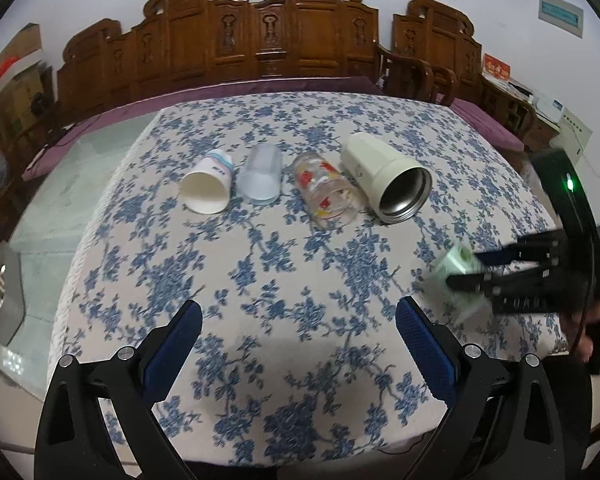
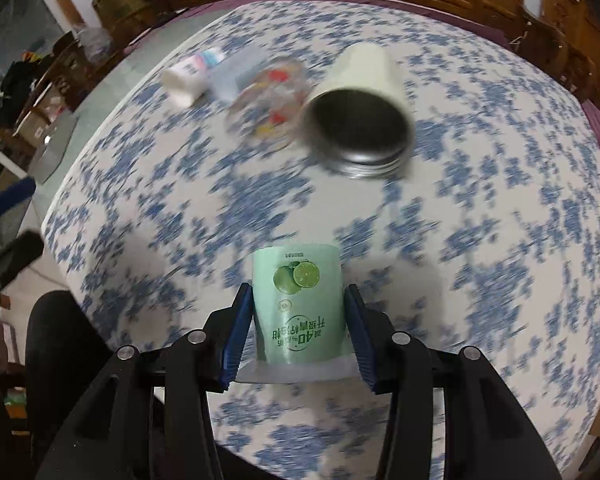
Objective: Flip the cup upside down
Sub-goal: 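Lift the green cup with the right gripper and turn it over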
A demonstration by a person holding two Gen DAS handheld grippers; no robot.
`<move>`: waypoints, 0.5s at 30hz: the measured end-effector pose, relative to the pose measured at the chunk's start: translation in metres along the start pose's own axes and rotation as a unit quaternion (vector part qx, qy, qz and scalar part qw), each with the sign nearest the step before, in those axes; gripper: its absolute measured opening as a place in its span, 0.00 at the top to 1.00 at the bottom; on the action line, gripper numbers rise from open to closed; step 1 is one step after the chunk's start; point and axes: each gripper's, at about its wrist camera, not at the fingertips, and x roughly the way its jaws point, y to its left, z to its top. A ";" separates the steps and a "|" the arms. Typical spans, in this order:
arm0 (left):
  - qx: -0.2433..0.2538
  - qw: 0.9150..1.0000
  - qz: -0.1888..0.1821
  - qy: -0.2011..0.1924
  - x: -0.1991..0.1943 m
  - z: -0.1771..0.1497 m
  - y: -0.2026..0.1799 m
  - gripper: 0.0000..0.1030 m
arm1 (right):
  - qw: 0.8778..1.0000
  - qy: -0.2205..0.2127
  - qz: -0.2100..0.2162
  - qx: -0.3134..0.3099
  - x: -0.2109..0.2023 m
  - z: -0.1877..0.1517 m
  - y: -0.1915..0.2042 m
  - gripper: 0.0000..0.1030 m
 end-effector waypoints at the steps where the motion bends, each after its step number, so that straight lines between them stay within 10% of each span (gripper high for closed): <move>1: -0.001 1.000 0.002 0.000 -0.001 -0.001 0.002 0.09 | 1.000 0.002 0.001 -0.002 0.003 -0.002 0.005 0.52; 15: -0.005 1.000 0.002 0.022 -0.006 0.010 0.002 0.09 | 0.998 -0.052 0.016 0.012 -0.006 -0.009 0.009 0.43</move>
